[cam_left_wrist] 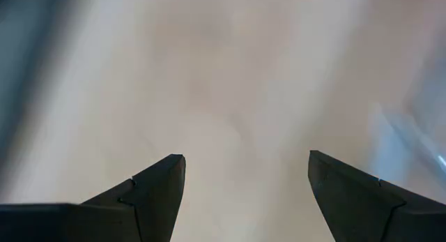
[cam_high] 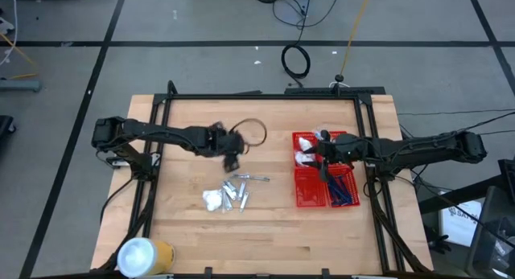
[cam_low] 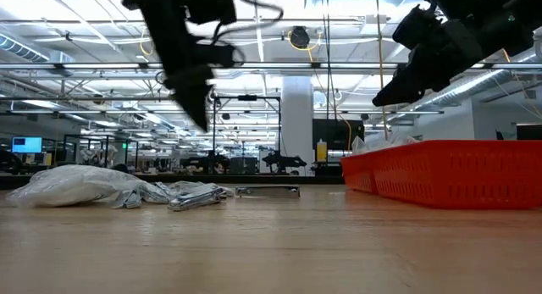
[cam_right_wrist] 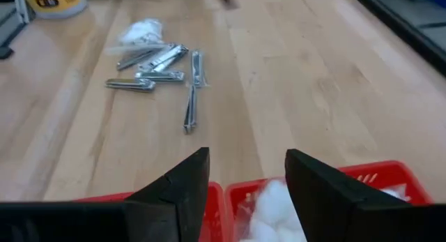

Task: Pick & Place Travel size toiletries
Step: Put the cotton pack into the top left red bin

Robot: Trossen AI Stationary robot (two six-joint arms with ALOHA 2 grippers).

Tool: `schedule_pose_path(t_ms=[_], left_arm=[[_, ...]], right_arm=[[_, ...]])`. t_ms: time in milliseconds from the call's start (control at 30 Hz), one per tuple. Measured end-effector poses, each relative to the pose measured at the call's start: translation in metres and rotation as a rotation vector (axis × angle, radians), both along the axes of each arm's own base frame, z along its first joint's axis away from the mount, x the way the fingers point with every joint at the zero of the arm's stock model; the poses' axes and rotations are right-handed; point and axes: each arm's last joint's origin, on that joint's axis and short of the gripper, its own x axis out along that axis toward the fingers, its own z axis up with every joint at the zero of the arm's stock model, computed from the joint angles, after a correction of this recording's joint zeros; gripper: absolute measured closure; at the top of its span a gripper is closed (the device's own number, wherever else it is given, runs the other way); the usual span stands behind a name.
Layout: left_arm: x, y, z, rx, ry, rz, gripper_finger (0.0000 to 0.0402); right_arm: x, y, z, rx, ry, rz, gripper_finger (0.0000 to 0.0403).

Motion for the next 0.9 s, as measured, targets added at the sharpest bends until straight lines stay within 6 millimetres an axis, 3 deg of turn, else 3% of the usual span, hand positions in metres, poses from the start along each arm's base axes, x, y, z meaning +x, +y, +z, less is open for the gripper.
schedule_pose_path(t_ms=[167, 400, 533, 667, 900], left_arm=[[-0.012, -0.039, -0.011, -0.319, 0.130, -0.040, 0.0105], [-0.025, -0.082, -0.023, -0.346, 0.216, -0.268, 0.0105], [-0.036, -0.088, -0.040, -0.316, 0.270, -0.356, 0.0105], [-0.042, -0.087, -0.059, -0.489, 0.246, -0.360, 0.0106], [-0.045, -0.086, -0.064, -0.555, 0.255, -0.351, 0.0120]], right_arm=[[0.001, 0.000, 0.002, -0.094, -0.015, 0.044, 0.0230], [0.003, 0.000, 0.006, -0.130, -0.059, 0.055, 0.0232], [0.003, 0.000, 0.006, -0.142, -0.056, 0.061, 0.0232], [0.003, 0.000, 0.006, -0.134, -0.055, 0.061, 0.0232], [0.003, 0.000, 0.006, -0.136, -0.056, 0.062, 0.0234]])
